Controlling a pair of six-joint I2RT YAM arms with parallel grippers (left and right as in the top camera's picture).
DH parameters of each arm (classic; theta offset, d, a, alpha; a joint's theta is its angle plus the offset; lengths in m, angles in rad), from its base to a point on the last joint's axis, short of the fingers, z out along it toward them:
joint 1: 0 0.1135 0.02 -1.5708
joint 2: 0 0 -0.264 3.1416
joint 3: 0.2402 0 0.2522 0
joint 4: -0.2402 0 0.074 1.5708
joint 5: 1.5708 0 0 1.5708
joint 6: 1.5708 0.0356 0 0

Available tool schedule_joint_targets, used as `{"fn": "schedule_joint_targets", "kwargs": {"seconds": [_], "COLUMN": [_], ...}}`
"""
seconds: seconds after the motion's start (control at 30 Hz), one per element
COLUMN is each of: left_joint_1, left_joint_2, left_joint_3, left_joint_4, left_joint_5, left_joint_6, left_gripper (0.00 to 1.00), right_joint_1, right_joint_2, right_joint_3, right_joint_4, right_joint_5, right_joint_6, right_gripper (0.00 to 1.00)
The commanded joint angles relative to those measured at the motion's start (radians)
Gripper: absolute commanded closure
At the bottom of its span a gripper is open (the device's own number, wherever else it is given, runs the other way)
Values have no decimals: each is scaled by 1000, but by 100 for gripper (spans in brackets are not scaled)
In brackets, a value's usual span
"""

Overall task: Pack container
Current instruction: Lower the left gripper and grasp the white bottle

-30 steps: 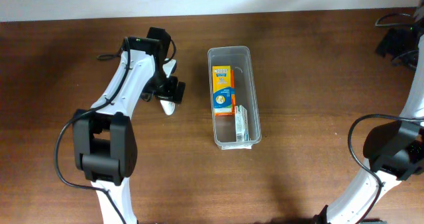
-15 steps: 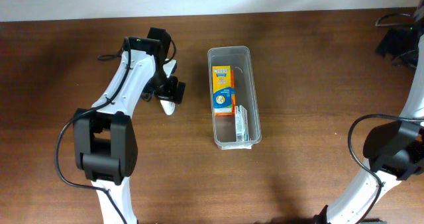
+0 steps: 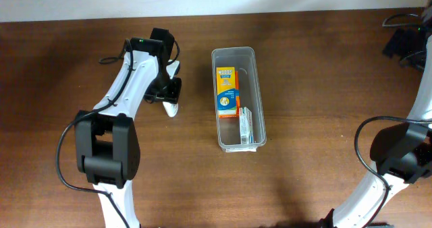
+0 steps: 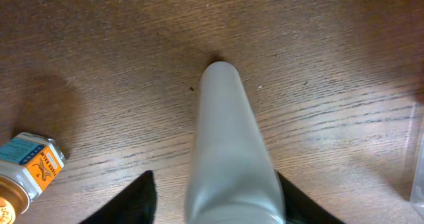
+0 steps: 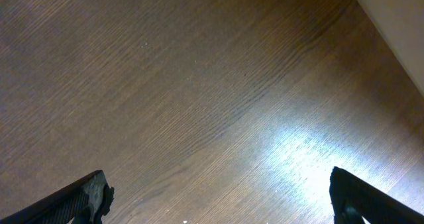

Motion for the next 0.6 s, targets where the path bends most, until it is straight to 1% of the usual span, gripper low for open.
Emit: {"fn": "schedule_joint_targets", "kwargs": {"seconds": [0.0, 0.23, 0.27, 0.3, 0.57], "left_joint_1": [2, 2, 2, 2, 2], "left_joint_2": [7, 7, 7, 7, 7], "left_joint_3": [16, 16, 16, 16, 16], "left_joint_4": [2, 4, 5, 6, 24], "left_joint_5": [7, 7, 7, 7, 7], "left_joint_6": [1, 1, 1, 1, 2], "left_gripper": [54, 57, 60, 60, 61], "right_joint_1": [-8, -8, -8, -8, -8], "right_joint_2": [3, 3, 3, 3, 3], "right_joint_3": [7, 7, 7, 7, 7], "right_joint_4": [0, 0, 0, 0, 0], "right_joint_5": [19, 19, 19, 19, 19], "right_joint_6": [4, 4, 4, 4, 4], "right_gripper": [2, 2, 2, 2, 2]}}
